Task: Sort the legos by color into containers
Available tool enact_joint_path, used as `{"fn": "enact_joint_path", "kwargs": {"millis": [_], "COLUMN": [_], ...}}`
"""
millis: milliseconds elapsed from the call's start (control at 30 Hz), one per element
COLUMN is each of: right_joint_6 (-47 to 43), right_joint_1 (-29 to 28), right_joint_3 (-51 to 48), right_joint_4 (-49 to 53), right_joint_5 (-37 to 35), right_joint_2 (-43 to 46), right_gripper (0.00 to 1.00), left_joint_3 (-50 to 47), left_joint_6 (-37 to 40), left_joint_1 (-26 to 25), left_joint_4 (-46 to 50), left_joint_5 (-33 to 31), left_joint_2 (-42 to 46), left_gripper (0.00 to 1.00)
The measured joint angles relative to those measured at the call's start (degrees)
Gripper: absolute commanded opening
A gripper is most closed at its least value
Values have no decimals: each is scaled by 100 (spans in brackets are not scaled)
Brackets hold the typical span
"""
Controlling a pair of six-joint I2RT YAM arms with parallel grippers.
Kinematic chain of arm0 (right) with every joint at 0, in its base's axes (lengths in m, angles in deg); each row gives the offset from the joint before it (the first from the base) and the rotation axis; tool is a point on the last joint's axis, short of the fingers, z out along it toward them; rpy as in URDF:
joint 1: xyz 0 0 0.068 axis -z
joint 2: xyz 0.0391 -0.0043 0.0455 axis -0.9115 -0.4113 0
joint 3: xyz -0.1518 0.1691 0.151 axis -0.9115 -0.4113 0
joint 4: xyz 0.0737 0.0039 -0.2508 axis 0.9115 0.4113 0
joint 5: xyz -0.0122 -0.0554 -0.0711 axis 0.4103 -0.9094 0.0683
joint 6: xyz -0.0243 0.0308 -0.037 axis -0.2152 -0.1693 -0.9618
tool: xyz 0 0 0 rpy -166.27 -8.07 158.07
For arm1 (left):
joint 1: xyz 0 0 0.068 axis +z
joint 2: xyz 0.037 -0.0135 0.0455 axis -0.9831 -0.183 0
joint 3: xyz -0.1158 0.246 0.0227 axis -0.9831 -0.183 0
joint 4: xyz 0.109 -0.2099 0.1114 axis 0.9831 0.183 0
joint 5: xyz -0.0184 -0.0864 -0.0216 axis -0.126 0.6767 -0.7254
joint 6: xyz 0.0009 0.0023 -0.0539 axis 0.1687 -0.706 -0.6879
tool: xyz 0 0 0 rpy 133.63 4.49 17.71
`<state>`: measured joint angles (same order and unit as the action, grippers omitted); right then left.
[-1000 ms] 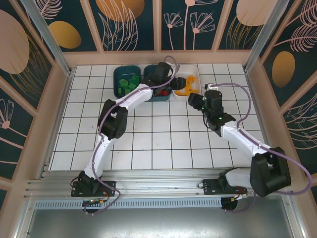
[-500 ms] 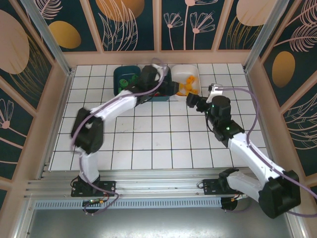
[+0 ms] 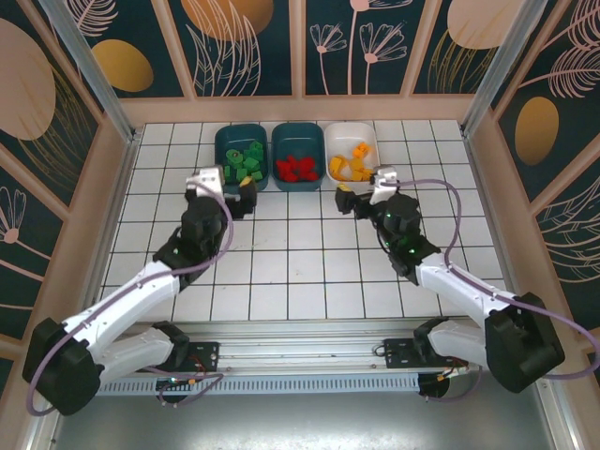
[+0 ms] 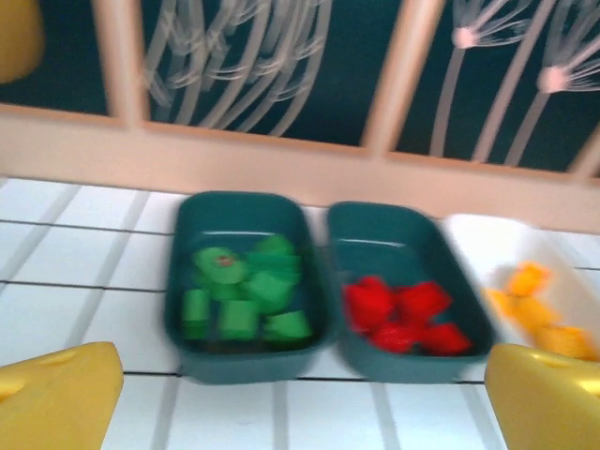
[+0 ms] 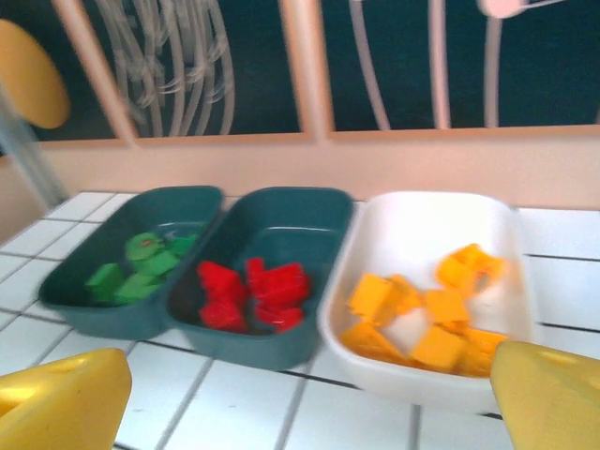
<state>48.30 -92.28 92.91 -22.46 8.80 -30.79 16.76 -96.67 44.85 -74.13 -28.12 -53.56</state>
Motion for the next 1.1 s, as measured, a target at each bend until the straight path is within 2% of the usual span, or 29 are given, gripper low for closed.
{"fn": "enact_joint_path", "kwargs": {"millis": [100,233,333,433,533,633,733,767,867,1100], "right_joint_6": [-57,-33,-109,-186,-317,-345,-264,-243,-203,-205], "right_joint_1": [787,1742,2159,2262,2334,2573,2887,2959,2992,2918], "right_joint_3": [-481,-848,-953,-914,-896,-970,-1436,-1582,-1711,-1700], "right_joint_4": [-525,-1049,-1303,-1309,-1305,-1600,-2728,-3003,-2922,-3261], "right_joint_5": [57,247,452,623,684,730,876,929,955,953], "right_joint_2": [-20,-275,-603,-1023,-1145,-1178,-1670,-1947,-2306,-2299], "right_gripper": [99,99,99,99,99,99,99,99,99,99], "left_joint_3": [-1390,-2385,-2500,-2509,-2516,-2555,-2529,-2441,-2297,-2277], "left_joint_6": [833,1399,1545,1620,1707,1558,1316,1244,1097,957], "left_joint_1": [142,1005,1659,2017,2133,2433,2933,3069,3169,3174], "left_joint_4": [-1290,-2577,-3604,-4546,-5311,-5560,-5930,-5796,-5740,-5698], "left_joint_5": [-363,-396,-369,-295,-232,44,398,520,774,949], "left_joint_2": [400,168,-520,-1554,-2505,-2640,-2767,-2806,-2857,-2857], "left_gripper": [99,99,99,99,99,99,99,99,99,99]}}
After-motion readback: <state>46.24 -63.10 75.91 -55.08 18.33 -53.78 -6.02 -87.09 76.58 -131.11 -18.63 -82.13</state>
